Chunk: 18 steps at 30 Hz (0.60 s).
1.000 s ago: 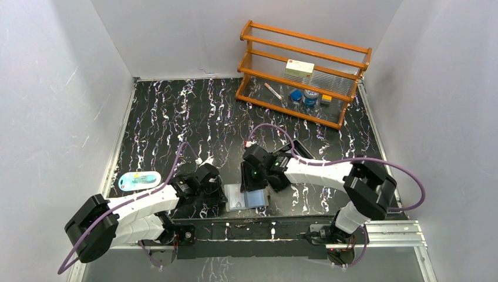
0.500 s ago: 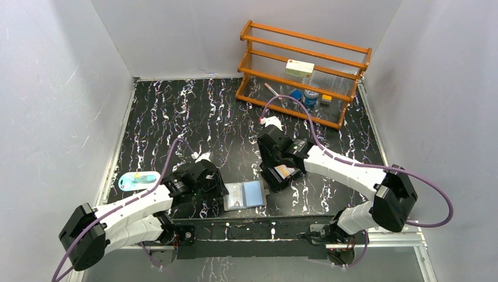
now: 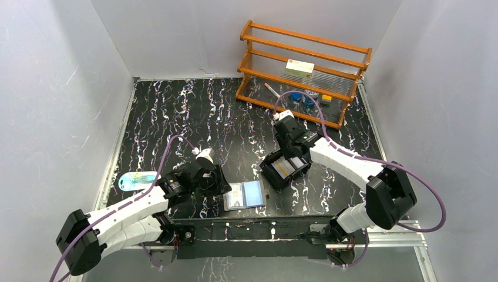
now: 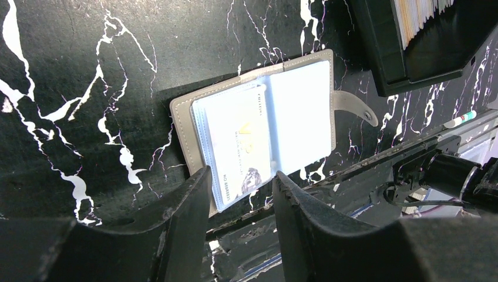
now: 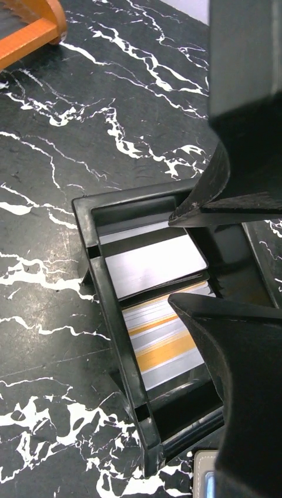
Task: Put the credit cards into the card holder
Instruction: Insert the credit card into the card holder, then pick up the credit card from the storage box.
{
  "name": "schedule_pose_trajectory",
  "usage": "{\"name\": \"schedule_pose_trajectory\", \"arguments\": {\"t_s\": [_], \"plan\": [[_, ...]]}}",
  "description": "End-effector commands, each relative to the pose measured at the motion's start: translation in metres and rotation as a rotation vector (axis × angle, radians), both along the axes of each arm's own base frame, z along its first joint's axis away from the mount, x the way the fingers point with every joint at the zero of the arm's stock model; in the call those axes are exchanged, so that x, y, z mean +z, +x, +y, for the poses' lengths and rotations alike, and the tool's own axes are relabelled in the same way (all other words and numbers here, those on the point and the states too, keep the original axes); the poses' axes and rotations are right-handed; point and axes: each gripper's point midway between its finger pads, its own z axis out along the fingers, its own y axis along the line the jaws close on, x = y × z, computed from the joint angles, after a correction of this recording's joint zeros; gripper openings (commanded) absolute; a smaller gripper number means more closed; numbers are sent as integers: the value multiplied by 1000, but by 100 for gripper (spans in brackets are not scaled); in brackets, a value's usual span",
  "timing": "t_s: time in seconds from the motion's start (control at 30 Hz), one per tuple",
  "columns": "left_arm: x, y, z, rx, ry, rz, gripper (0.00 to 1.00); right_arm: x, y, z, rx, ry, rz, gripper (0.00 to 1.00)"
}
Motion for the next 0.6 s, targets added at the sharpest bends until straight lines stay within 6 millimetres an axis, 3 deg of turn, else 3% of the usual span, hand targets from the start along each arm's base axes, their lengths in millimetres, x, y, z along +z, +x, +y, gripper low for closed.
{"name": "schedule_pose_trajectory", "arguments": {"t_s": [0.0, 0.23, 0.57], "plan": [[5, -1, -3, -30, -13, -15, 41, -13, 9, 7, 92, -24, 5, 55], [7, -1, -3, -37, -17, -24, 41, -34, 15, 6, 96, -32, 32, 60], [5, -3, 0, -28, -17, -23, 42, -63, 18, 4, 107, -5, 67, 61]]}}
